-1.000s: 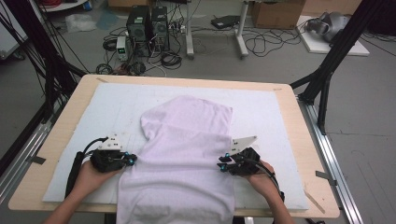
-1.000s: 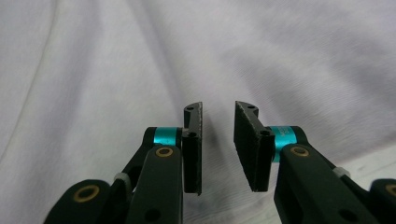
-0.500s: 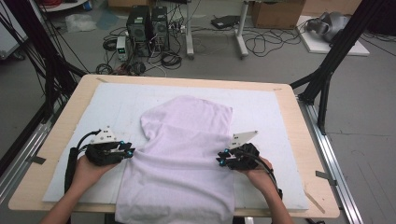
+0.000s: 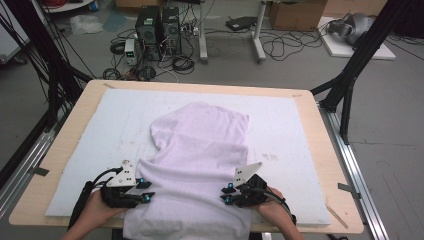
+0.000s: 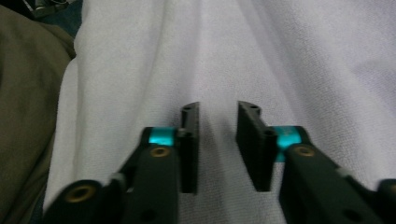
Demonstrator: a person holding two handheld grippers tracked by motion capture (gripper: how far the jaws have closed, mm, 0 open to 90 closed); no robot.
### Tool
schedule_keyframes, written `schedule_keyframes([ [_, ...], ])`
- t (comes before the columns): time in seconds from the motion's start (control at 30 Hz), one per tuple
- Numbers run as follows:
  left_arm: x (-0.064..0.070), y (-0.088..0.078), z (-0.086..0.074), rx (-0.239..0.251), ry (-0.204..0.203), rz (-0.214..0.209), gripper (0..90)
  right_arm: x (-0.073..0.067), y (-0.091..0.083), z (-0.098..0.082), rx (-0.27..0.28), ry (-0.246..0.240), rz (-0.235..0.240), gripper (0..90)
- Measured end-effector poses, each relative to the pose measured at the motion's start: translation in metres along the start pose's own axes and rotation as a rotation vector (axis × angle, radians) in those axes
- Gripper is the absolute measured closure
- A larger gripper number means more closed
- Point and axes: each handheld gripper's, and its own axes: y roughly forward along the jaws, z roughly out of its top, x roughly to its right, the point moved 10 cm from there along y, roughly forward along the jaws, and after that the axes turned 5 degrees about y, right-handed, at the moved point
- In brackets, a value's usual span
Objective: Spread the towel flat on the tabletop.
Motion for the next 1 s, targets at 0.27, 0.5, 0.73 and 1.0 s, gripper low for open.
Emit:
schedule_keyframes([
  [0.27, 0.021, -0.034, 0.001, 0.057, 0.02, -0.056, 87.2, -0.03, -0.01, 0.004, 0.039, -0.025, 0.084, 87.0],
  [0.5, 0.0, -0.037, 0.007, 0.056, -0.002, 0.014, 62.8, -0.011, -0.026, 0.008, 0.047, -0.034, -0.034, 66.6],
  [0.73, -0.014, -0.004, -0.004, -0.005, -0.003, 0.026, 83.0, 0.01, -0.008, -0.007, -0.001, 0.004, -0.051, 75.3],
  [1.0, 0.011, -0.023, -0.009, 0.024, 0.01, -0.041, 88.1, -0.011, -0.016, -0.011, 0.008, -0.022, 0.067, 87.7],
])
